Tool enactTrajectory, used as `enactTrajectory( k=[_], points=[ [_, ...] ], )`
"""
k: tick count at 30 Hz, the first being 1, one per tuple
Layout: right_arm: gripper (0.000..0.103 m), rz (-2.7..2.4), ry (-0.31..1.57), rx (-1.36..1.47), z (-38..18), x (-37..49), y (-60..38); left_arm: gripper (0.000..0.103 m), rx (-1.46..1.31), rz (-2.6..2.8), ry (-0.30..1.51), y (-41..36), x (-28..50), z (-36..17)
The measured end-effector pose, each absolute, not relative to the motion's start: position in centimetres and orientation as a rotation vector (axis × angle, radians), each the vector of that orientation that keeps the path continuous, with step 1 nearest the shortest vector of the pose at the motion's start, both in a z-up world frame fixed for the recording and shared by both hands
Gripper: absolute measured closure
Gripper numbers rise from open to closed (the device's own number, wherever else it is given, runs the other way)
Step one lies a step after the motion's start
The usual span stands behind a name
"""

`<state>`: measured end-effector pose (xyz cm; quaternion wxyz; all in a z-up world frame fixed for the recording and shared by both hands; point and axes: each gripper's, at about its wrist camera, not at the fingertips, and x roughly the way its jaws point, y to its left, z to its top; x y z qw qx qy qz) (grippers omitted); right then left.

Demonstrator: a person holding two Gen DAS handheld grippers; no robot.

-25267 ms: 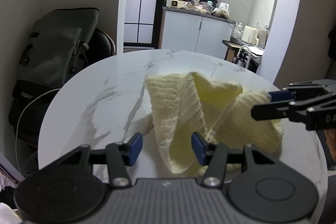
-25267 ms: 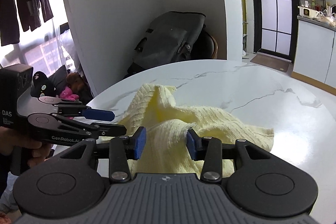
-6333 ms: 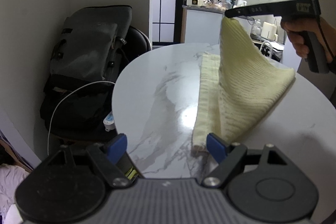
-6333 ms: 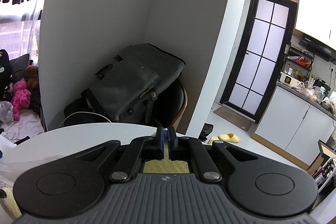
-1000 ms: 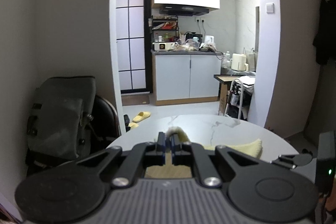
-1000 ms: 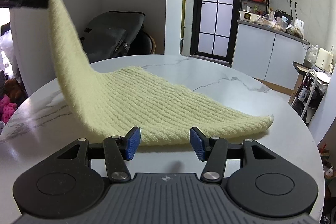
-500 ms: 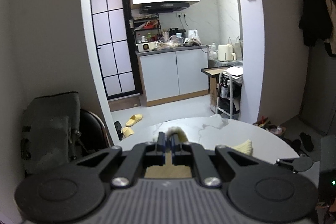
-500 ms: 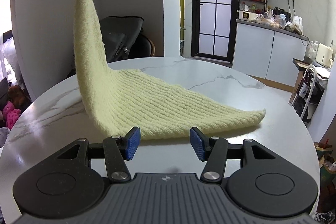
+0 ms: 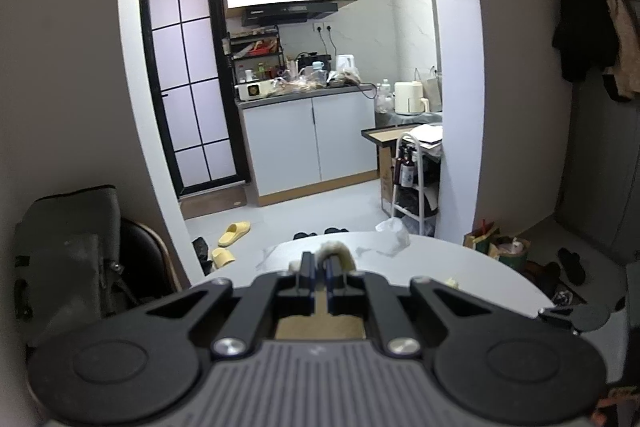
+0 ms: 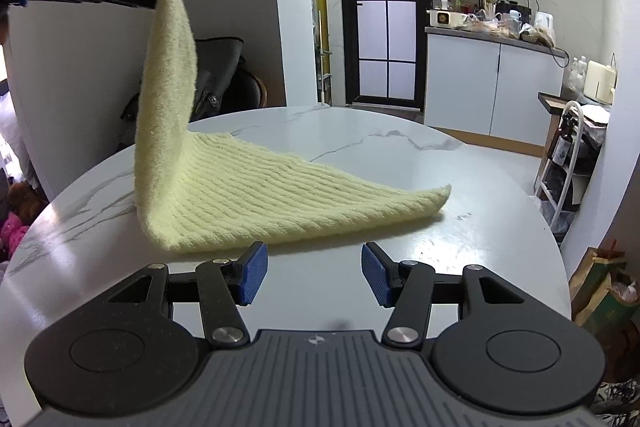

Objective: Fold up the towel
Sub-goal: 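Lift the towel tip with the left gripper and carry it across the triangle, then lower the tip onto the towel's opposite edge and open the left gripper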

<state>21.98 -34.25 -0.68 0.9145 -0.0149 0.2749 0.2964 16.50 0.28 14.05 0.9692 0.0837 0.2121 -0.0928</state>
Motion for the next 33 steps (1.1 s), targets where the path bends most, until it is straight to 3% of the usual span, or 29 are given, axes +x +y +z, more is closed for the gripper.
enactTrajectory(
  k=[33],
  points=[
    [0.044,0.651,0.527,-0.024,-0.4,20.2,-35.8,0.098,0.185,-0.354,0.557,-6.9,25.9,6.2]
  ],
)
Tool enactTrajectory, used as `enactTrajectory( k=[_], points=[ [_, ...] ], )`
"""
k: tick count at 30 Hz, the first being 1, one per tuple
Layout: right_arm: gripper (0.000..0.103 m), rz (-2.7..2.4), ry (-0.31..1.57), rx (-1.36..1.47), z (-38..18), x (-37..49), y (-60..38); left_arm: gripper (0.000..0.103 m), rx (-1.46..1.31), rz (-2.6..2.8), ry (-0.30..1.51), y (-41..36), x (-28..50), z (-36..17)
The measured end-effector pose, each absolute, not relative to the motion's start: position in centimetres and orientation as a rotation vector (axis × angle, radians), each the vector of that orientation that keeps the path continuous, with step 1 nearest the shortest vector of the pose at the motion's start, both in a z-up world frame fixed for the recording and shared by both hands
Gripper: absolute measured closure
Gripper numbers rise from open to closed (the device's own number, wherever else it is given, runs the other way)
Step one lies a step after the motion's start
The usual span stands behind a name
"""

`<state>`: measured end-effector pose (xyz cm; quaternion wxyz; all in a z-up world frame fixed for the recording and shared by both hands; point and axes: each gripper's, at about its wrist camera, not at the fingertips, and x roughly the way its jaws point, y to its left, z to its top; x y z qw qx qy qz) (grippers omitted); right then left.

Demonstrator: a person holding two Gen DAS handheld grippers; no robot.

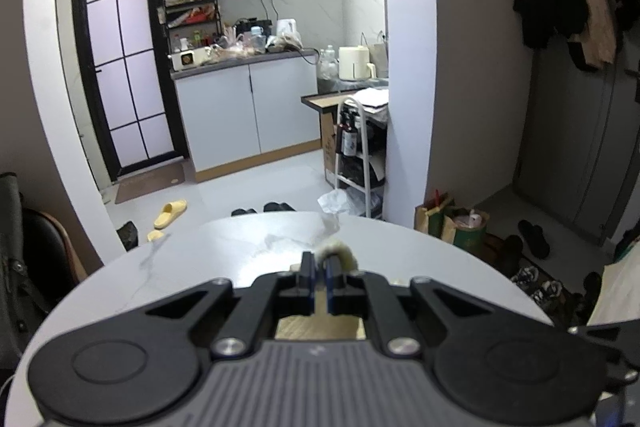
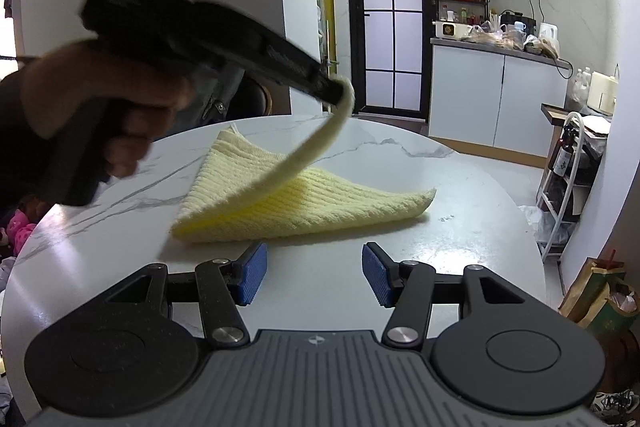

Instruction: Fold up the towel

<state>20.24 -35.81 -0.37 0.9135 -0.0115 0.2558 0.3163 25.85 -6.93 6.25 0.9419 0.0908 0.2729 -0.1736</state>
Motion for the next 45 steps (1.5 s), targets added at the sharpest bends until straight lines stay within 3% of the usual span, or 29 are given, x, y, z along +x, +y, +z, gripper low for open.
enactTrajectory(
  k=[3,12,14,19,23,28,31,39,45],
  points=[
    [0.038,0.659,0.521,-0.024,-0.3,20.1,-35.8,0.097,0.189,-0.368,0.582,-7.4,26.3,5.4],
    [0.037,0.659,0.531,-0.027,0.4,20.6,-36.2,0.079,0.186,-0.365,0.610,-7.7,26.1,4.0],
    [0.037,0.656,0.534,-0.030,0.4,20.6,-36.1,0.069,0.180,-0.359,0.612,-7.5,25.8,3.9],
    [0.037,0.649,0.539,-0.041,0.3,20.7,-35.7,0.064,0.147,-0.321,0.609,-6.2,23.8,3.8],
    [0.037,0.644,0.544,-0.050,0.2,20.7,-35.4,0.054,0.074,-0.253,0.616,-4.7,22.0,3.4],
    [0.037,0.640,0.549,-0.082,-0.1,20.5,-34.6,0.053,0.053,-0.190,0.614,-3.4,18.6,2.8],
    [0.037,0.621,0.552,-0.089,-0.2,20.5,-34.1,0.042,0.017,-0.175,0.600,-2.7,17.0,3.1],
    [0.037,0.620,0.556,-0.080,-0.3,20.2,-33.2,0.041,0.004,-0.133,0.579,-1.5,13.8,3.8],
    [0.037,0.629,0.565,-0.069,-0.3,19.9,-32.7,0.031,-0.003,-0.099,0.562,-0.8,11.6,4.2]
  ],
)
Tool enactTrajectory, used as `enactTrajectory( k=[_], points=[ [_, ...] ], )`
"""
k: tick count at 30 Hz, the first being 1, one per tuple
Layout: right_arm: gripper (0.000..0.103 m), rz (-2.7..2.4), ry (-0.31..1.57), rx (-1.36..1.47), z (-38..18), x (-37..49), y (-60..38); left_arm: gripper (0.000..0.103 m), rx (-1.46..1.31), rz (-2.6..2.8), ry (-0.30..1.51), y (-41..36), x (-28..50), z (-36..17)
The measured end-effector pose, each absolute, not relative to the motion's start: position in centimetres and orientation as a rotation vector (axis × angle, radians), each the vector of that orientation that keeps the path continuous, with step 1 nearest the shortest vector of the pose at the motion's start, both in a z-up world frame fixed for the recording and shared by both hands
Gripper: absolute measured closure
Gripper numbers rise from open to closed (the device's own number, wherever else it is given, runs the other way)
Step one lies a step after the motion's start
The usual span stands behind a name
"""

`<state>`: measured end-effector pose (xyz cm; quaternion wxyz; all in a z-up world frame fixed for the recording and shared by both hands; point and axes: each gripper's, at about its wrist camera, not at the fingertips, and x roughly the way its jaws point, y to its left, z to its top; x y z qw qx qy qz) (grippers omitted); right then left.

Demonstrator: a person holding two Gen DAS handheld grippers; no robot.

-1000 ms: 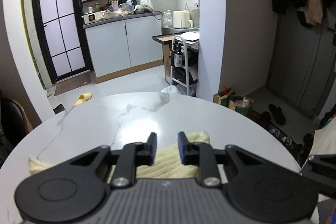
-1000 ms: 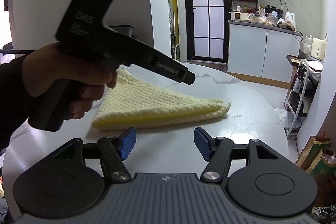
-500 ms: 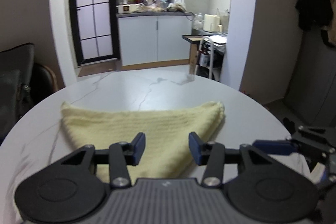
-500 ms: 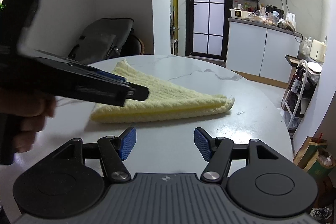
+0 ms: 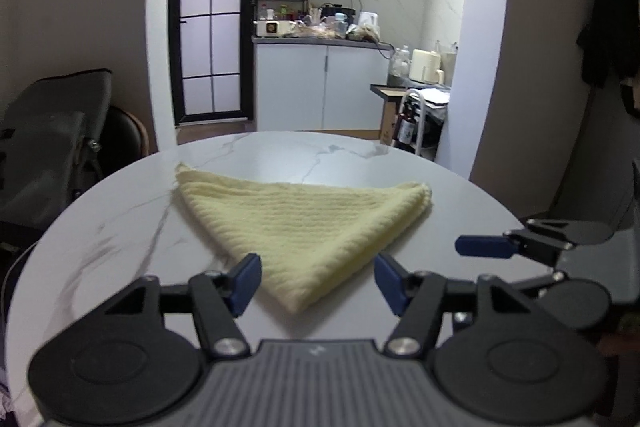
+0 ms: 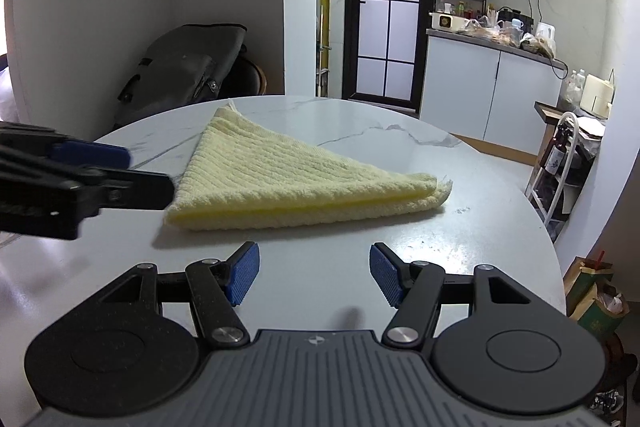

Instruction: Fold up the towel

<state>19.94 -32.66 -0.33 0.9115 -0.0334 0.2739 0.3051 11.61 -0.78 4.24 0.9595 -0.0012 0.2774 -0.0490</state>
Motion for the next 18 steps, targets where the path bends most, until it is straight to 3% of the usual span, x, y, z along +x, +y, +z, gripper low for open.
enactTrajectory(
  k=[3,8,15,18],
  points=[
    [0.036,0.633,0.569,-0.063,-0.3,19.8,-32.4,0.022,0.006,-0.083,0.546,-0.6,10.6,4.5],
    [0.022,0.658,0.548,-0.054,-0.3,19.1,-31.7,0.009,0.027,-0.063,0.531,-0.3,8.2,4.7],
    [0.007,0.658,0.550,0.040,-0.6,18.0,-33.1,0.008,-0.030,-0.039,0.538,0.9,5.7,4.0],
    [0.004,0.644,0.575,0.100,-0.8,17.9,-33.9,0.001,-0.029,-0.023,0.531,1.1,4.7,3.9]
  ],
)
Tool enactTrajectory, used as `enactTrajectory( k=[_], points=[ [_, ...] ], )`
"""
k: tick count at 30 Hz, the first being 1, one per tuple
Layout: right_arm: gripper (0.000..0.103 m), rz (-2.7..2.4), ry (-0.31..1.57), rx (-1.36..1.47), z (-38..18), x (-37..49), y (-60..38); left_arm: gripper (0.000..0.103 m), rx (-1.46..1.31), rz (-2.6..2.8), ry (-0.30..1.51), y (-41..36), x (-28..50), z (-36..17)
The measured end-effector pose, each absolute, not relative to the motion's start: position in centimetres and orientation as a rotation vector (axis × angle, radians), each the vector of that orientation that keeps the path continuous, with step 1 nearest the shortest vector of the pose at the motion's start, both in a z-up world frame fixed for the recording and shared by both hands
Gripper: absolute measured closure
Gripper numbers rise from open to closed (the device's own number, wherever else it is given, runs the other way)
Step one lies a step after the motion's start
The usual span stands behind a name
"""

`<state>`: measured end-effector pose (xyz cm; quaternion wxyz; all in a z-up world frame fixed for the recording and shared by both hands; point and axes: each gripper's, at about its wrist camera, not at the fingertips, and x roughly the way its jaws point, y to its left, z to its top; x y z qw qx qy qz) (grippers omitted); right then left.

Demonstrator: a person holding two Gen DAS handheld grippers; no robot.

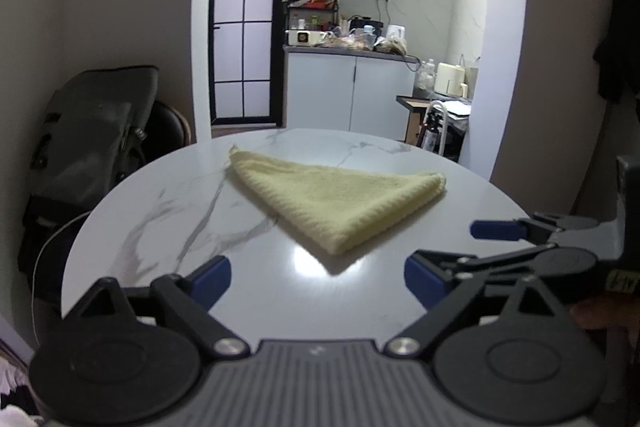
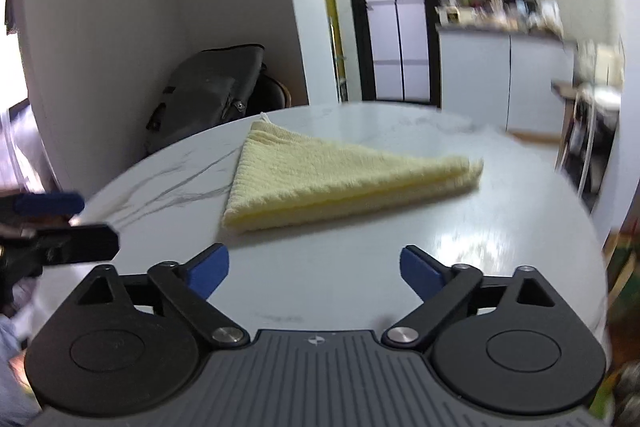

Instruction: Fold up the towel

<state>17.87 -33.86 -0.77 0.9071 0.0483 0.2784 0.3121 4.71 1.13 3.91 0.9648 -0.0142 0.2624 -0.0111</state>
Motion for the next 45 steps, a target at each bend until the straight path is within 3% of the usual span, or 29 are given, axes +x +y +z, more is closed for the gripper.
enactTrajectory(
  k=[2,20,45],
  points=[
    [0.000,0.600,0.540,0.112,-0.7,17.4,-34.3,0.001,-0.021,-0.018,0.519,1.1,4.0,3.8],
    [0.000,0.584,0.525,0.013,0.5,10.7,-35.1,0.000,-0.063,-0.006,0.507,1.3,0.6,2.8],
    [0.001,0.635,0.538,-0.051,-0.1,10.5,-35.4,0.000,-0.029,0.046,0.540,1.1,2.5,0.0]
  ],
)
